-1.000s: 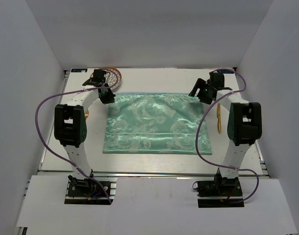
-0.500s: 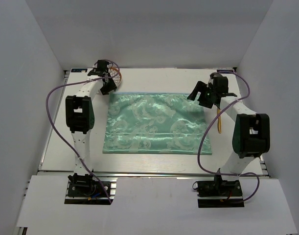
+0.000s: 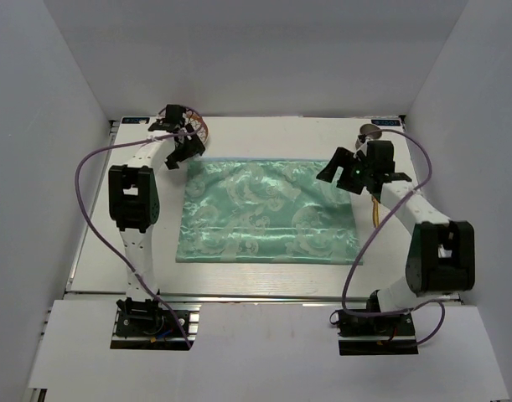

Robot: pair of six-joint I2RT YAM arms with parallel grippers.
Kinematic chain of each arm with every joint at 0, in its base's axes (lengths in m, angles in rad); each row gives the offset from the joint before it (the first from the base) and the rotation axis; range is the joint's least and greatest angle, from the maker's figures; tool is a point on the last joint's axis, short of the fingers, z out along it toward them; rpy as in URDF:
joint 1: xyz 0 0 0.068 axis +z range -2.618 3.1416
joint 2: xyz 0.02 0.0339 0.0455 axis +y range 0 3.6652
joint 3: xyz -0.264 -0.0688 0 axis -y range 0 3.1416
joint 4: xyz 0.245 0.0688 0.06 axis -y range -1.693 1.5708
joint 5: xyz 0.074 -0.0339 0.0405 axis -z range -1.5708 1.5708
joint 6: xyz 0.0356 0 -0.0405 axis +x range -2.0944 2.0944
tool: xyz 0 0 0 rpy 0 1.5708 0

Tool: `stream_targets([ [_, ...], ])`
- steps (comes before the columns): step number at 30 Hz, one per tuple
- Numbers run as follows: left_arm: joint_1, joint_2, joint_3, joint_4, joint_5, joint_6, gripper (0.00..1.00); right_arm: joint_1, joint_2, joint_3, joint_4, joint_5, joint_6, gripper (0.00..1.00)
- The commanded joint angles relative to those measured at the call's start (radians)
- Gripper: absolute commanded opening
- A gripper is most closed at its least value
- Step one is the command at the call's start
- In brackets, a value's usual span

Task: Set the dinner table for one person

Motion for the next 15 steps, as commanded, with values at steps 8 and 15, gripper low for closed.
stream_targets([
  [8, 0.074, -0.079, 0.114, -0.105, -0.064, -0.251, 0.98, 0.014, -0.37, -0.184, -0.004, -0.121, 0.027, 0.89],
  [15, 0.128, -0.082, 0.068, -0.023, -0.075, -0.411, 0.98, 0.025, -0.534, -0.288, -0.016, -0.207, 0.061, 0.89],
])
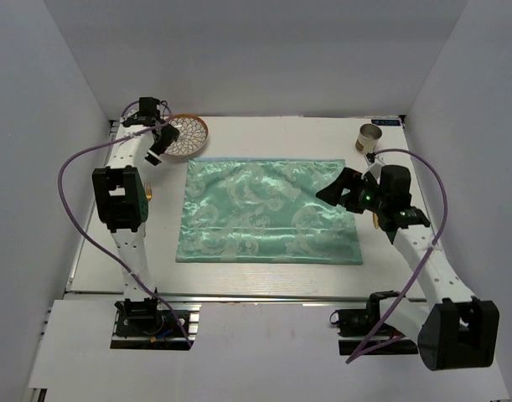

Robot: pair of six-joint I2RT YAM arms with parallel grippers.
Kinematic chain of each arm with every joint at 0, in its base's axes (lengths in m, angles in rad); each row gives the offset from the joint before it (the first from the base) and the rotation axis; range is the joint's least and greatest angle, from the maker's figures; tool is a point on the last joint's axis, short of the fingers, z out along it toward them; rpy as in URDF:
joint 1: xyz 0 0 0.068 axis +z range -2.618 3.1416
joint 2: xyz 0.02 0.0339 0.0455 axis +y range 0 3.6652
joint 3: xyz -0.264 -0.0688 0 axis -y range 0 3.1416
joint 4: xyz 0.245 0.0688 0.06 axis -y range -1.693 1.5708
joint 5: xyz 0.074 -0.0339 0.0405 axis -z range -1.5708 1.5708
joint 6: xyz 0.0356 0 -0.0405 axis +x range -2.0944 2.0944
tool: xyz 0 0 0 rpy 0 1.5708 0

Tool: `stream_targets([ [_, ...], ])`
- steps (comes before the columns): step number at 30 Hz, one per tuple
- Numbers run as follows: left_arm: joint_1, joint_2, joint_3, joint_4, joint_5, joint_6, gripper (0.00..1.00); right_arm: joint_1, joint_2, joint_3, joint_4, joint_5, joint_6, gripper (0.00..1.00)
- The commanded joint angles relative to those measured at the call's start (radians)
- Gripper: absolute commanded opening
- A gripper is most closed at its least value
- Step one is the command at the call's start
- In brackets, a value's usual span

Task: Set the dinner table for one person

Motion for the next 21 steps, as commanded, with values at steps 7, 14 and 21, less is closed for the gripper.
stream_targets([
  [7, 0.041, 0.079, 0.068, 0.082, 0.1, -0.164, 0.98, 0.013, -0.139, -0.061, -0.033, -0.138, 0.017, 0.89],
  [14, 0.041, 0.133, 0.045, 0.103, 0.122, -0.229, 0.92, 0.01, -0.185, -0.04, -0.045, -0.214, 0.026, 0.89],
  [21, 0.041, 0.16, 0.025, 0.155, 0.131, -0.264, 0.31, 0.011, -0.209, -0.095, -0.008, -0.234, 0.055, 0.89],
])
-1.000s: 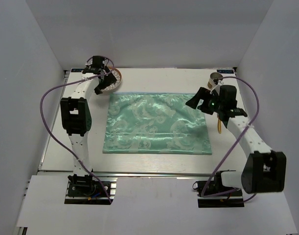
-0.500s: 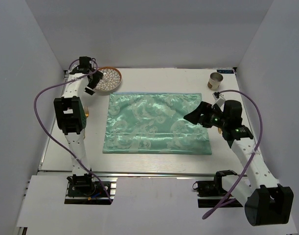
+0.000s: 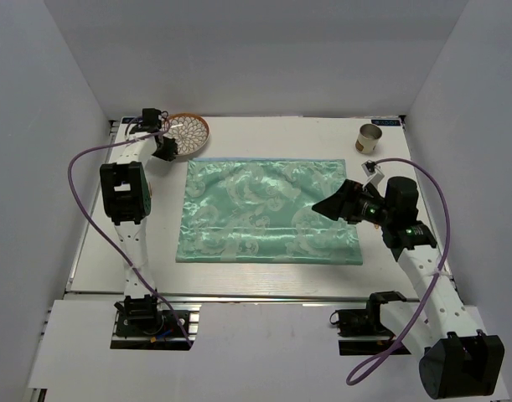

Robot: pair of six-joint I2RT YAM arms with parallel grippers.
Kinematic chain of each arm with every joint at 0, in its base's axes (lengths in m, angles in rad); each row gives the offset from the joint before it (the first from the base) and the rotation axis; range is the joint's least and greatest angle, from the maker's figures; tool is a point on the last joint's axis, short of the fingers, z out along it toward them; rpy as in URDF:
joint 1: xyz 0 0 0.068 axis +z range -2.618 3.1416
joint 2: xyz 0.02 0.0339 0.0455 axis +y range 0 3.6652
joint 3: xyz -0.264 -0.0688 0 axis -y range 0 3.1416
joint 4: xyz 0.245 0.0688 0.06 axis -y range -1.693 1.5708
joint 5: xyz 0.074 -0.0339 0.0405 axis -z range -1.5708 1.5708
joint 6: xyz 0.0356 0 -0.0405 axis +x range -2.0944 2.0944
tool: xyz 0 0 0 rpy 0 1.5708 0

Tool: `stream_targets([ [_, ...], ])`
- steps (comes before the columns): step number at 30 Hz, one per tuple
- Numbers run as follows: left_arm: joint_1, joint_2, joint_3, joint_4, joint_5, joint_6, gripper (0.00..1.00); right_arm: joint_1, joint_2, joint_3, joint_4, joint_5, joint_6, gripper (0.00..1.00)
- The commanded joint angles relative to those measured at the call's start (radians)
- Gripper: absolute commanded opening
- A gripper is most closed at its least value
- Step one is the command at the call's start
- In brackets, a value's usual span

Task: Set the dinner table for one person

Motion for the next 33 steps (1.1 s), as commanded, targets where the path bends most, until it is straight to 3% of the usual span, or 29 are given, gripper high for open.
stream_targets([
  [1, 0.006, 0.01, 0.011, 0.027, 0.023, -0.034, 0.27, 0.005, -0.019, -0.028, 0.016, -0.032, 0.017, 0.89],
  [3, 0.006, 0.038, 0.028, 0.011, 0.037, -0.05, 0.16, 0.005, -0.019, -0.033, 0.012, -0.032, 0.014, 0.89],
  [4, 0.006, 0.039, 0.029, 0.008, 0.042, -0.054, 0.0, 0.006, -0.017, -0.031, 0.007, -0.029, 0.003, 0.89],
  [8, 0.006, -0.014, -0.026, 0.029, 0.045, -0.083, 0.0, 0.005, -0.013, -0.01, -0.022, -0.026, -0.007, 0.89],
  [10, -0.003, -0.109, -0.122, 0.111, 0.039, -0.094, 0.0, 0.008, -0.014, -0.013, -0.018, -0.034, 0.002, 0.89],
  [17, -0.013, -0.442, -0.567, 0.853, 0.077, -0.073, 0.0, 0.006, -0.051, -0.054, -0.012, -0.005, 0.022, 0.89],
  [24, -0.032, -0.519, -0.471, 0.732, 0.243, 0.091, 0.0, 0.006, -0.116, -0.145, -0.033, 0.032, 0.017, 0.89],
  [28, -0.057, -0.654, -0.639, 0.79, 0.383, 0.185, 0.0, 0.005, -0.169, -0.177, -0.051, 0.043, 0.028, 0.89],
  [33, -0.126, -0.692, -0.719, 0.762, 0.623, 0.224, 0.0, 0.002, -0.223, -0.108, -0.146, 0.103, -0.006, 0.89],
])
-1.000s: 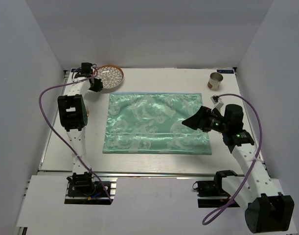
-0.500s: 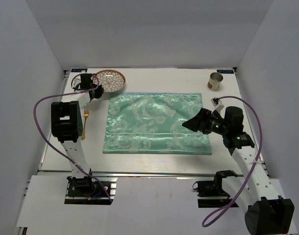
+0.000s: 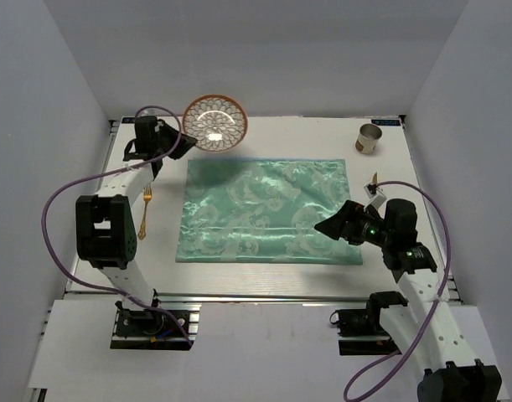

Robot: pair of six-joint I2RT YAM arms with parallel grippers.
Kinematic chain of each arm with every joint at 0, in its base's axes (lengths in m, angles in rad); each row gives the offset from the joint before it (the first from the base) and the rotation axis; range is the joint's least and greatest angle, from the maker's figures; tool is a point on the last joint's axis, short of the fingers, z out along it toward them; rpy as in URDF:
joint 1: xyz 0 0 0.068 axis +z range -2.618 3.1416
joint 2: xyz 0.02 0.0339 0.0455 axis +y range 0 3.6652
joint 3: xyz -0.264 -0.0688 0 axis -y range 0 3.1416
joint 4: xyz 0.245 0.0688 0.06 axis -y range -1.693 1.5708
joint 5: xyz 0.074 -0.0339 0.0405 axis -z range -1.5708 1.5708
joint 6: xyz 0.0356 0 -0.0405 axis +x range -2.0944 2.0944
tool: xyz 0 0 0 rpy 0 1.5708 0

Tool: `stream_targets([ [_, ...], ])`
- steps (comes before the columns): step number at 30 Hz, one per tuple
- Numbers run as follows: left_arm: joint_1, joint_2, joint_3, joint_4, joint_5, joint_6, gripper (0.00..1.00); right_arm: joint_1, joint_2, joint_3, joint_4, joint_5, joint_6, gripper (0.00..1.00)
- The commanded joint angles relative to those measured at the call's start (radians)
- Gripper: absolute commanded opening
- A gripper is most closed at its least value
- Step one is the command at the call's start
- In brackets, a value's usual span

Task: Set the dinner table for one person

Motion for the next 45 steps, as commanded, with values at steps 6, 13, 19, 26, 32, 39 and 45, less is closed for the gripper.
stream_targets([
  [6, -0.158, -0.174, -0.197, 0.121, 0.366, 0.087, 0.0, -0.002, -0.072, 0.207, -0.182, 0.079, 0.017, 0.89],
  [13, -0.267, -0.212, -0.301, 0.122, 0.353, 0.12, 0.0, -0.002, -0.109, 0.307, -0.303, 0.119, -0.004, 0.89],
  [19, -0.337, -0.15, -0.338, 0.147, 0.323, 0.129, 0.0, -0.001, -0.144, 0.302, -0.329, 0.104, -0.026, 0.89],
  [26, -0.356, -0.096, -0.352, 0.147, 0.289, 0.161, 0.0, -0.001, -0.158, 0.294, -0.36, 0.114, -0.052, 0.89],
  [32, -0.356, -0.047, -0.329, 0.145, 0.277, 0.172, 0.0, -0.004, -0.155, 0.3, -0.367, 0.108, -0.059, 0.89],
  [39, -0.356, -0.007, -0.3, 0.113, 0.271, 0.167, 0.15, -0.001, -0.158, 0.317, -0.403, 0.122, -0.084, 0.89],
  [45, -0.356, -0.122, -0.337, 0.059, 0.156, 0.16, 0.98, -0.001, -0.149, 0.313, -0.389, 0.122, -0.082, 0.89],
])
